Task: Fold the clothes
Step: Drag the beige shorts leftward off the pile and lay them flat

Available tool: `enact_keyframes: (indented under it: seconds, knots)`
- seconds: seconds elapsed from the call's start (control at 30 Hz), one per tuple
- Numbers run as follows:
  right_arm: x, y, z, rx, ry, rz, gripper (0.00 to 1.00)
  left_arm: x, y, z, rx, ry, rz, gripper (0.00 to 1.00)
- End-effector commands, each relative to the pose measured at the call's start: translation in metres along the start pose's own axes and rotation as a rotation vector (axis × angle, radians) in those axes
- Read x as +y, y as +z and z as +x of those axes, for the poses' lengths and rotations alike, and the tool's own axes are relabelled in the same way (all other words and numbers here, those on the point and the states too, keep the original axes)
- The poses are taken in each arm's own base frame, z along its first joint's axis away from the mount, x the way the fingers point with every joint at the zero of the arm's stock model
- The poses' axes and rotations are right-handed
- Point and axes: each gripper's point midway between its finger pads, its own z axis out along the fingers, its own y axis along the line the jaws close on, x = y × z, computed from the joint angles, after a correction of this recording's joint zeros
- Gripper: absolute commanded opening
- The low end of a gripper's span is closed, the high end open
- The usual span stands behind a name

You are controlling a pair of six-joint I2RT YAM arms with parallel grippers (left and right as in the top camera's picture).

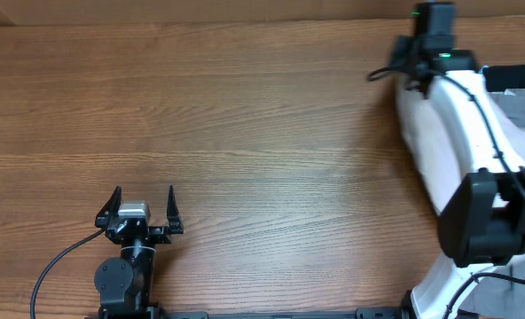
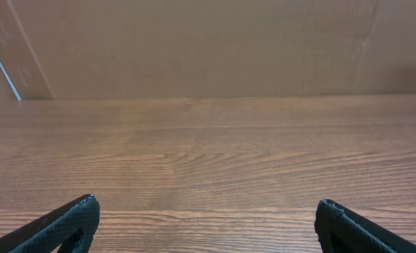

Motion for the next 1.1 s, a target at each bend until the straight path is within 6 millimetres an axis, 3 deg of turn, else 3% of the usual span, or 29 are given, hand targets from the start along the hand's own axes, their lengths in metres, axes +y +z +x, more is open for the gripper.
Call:
enact_keyframes:
  seconds: [0.0,0.17,0.3,0.5,0.73,0.83,0.87,0.9,0.97,1.0,1.03,1.07]
  knots:
    - [0.1,-0.046,-0.019,-0.096,-0.007,-0.278,0.04,0.003,0.0,0.001,0.0,-0.009,-0.016,1.0]
    - [0.187,-0.061,0.011,-0.061,-0.011,-0.457,0.04,0.003,0.0,0.001,-0.001,-0.009,-0.016,1.0]
    - [0.251,-0.077,0.059,0.048,-0.015,-0.581,0.04,0.003,0.0,0.001,0.0,-0.009,-0.016,1.0]
    - [0.323,-0.118,0.117,0.129,-0.047,-0.696,0.04,0.003,0.0,0.001,0.0,-0.01,-0.016,1.0]
    - [0.375,-0.166,0.142,0.138,-0.071,-0.861,0.04,0.003,0.0,0.001,0.0,-0.009,-0.016,1.0]
    - [0.388,-0.181,0.148,0.147,-0.071,-0.918,0.04,0.003,0.0,0.001,0.0,-0.009,-0.016,1.0]
    - [0.39,-0.184,0.15,0.147,-0.075,-0.925,0.07,0.003,0.0,0.001,0.0,-0.009,-0.016,1.0]
    - [0.392,-0.185,0.151,0.147,-0.078,-0.928,0.17,0.003,0.0,0.001,0.0,-0.009,-0.016,1.0]
    - [0.394,-0.189,0.156,0.166,-0.089,-0.951,0.18,0.003,0.0,0.001,0.0,-0.01,-0.016,1.0]
    - [0.395,-0.192,0.158,0.179,-0.097,-0.969,0.23,0.003,0.0,0.001,-0.001,-0.01,-0.016,1.0]
    - [0.396,-0.194,0.159,0.182,-0.106,-0.978,0.34,0.003,0.0,0.001,0.0,-0.009,-0.016,1.0]
    - [0.396,-0.194,0.158,0.174,-0.119,-0.98,0.38,0.003,0.0,0.001,0.0,-0.01,-0.016,1.0]
